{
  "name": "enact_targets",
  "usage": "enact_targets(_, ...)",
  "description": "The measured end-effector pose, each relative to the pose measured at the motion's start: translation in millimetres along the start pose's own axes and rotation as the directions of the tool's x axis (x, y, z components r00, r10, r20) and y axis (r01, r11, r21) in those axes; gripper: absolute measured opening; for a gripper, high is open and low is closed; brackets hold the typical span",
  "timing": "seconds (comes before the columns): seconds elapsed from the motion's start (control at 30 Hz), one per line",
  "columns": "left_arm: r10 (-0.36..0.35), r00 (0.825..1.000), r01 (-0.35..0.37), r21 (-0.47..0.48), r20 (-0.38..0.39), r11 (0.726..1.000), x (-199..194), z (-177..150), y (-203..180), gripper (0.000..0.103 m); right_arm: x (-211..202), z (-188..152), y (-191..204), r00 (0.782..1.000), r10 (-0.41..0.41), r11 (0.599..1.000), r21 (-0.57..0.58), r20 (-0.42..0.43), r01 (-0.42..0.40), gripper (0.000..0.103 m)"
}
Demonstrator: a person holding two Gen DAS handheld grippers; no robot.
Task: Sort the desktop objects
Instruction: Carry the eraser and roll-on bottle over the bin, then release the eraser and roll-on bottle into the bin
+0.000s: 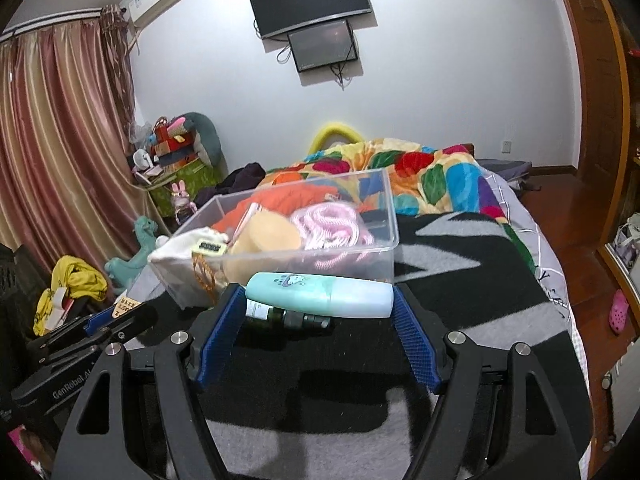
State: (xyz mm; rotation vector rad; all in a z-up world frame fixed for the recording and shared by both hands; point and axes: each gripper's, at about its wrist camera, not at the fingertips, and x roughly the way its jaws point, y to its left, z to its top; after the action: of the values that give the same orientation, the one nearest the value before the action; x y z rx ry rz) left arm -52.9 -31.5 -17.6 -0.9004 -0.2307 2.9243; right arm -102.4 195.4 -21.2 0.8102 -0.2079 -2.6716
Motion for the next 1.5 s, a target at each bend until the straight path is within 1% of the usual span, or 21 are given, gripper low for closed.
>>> enact_targets(0.27,0.012,0.999,-0.013,0.013,0.041,1.000,3.2,19.8,-1.0,0.040,1.6,17.2,-2.4,0.999,-0.015,1.000,-0.010,0.037,0.015,0.071)
enact_targets(0.43,0.045,0.998,-0.047,0.050,0.049,0.998,7.4,29.2,-1.5,0.040,4.0,21.9,-2.2,0.999,-0.033,0.998,-0.045,0.043,0.035,0.071)
enact_targets(0.63,0.057,0.996,-0.060,0.050,0.062,0.997,14.4,44.4,4.7,0.040,10.9,28.8,-7.1,0.999,-0.029,0.999,-0.043,0.038,0.031,0.071)
enact_targets(0.8,0.072,0.997,-0.074,0.061,0.035,0.995,34.1,50.8,7.9,0.040,25.6,28.1,-6.6,0.999,-0.036,0.998,-0.050,0.004,0.036,0.071)
enact_targets(1.0,0.066,0.998,-0.066,0.018,-0.011,0.998,58.2,50.4,20.3,0.040,42.6,31.7,-6.4,0.999,-0.035,0.998,-0.051,-0.022,0.034,0.071)
enact_targets(1.2,0.079,0.997,-0.078,0.025,-0.009,0.997,64.5,49.2,19.5,0.040,55.3,30.4,4.2,0.999,-0.039,0.996,-0.087,-0.035,0.036,0.071)
enact_targets(1.37,0.089,0.996,-0.089,0.042,-0.012,0.995,69.2,48.1,18.1,0.041,60.1,27.6,13.3,0.997,-0.076,0.988,-0.134,-0.028,0.072,0.072)
enact_targets(1.5,0.096,0.995,-0.095,0.059,-0.007,0.994,70.0,47.5,14.6,0.046,59.5,26.7,16.7,0.996,-0.086,0.984,-0.157,-0.026,0.081,0.072)
